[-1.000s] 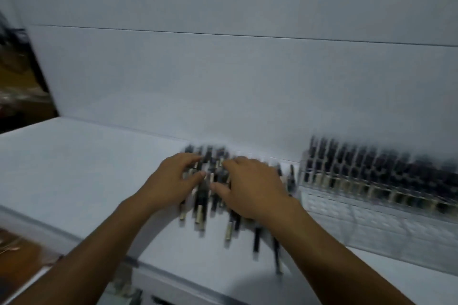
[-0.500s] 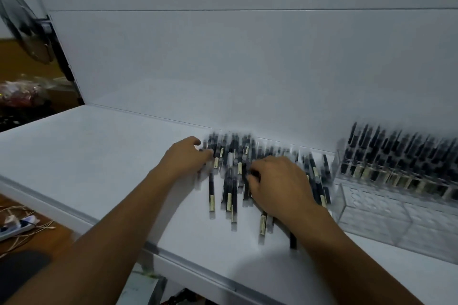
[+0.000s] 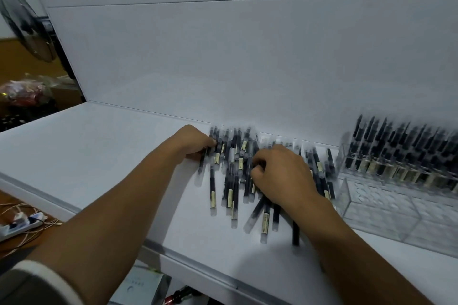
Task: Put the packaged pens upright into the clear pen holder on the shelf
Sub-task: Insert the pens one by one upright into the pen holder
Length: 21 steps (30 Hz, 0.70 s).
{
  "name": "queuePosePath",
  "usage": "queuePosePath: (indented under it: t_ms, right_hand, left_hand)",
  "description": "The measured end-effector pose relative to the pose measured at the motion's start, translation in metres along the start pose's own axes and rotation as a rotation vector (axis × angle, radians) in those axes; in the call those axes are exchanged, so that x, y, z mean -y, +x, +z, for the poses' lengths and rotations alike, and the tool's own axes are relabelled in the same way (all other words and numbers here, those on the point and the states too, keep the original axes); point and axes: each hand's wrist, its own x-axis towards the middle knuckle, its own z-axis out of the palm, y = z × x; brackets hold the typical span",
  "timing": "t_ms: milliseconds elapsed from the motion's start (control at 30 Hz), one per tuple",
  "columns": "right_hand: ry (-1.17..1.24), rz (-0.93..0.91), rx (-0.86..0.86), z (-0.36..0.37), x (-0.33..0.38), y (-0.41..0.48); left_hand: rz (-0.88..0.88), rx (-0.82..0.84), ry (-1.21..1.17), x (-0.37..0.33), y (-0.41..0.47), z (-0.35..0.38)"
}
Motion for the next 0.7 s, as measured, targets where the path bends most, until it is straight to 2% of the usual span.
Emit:
queuePosePath:
  t_ms: [133,233,367,500,700]
  right_hand:
    - [0.17,0.043,-0.038,0.0,-0.001,0.002]
    - [0.296,0.06,-0.077,-0.004,-0.001,0.0]
    - [0.526,0.098,-0.136,-0.013,-0.003,-0.003]
    - [0.722,0.154,-0.148,-0.03,-0.008,-0.005]
    - [0.706,0.126,-0.163,-0.076,-0.04,-0.021]
  left_hand:
    - [0.022,-0.006,-0.256,0.0,-0.005,-0.005]
    - [0.122,-0.038,-0.384,-0.01,-0.016,-0.007]
    - [0.254,0.011,-0.578,-0.028,-0.031,0.001]
    - [0.377,0.049,-0.652,-0.049,-0.049,0.015]
    - [0.529,0.116,-0.657,-0.079,-0.075,0.056]
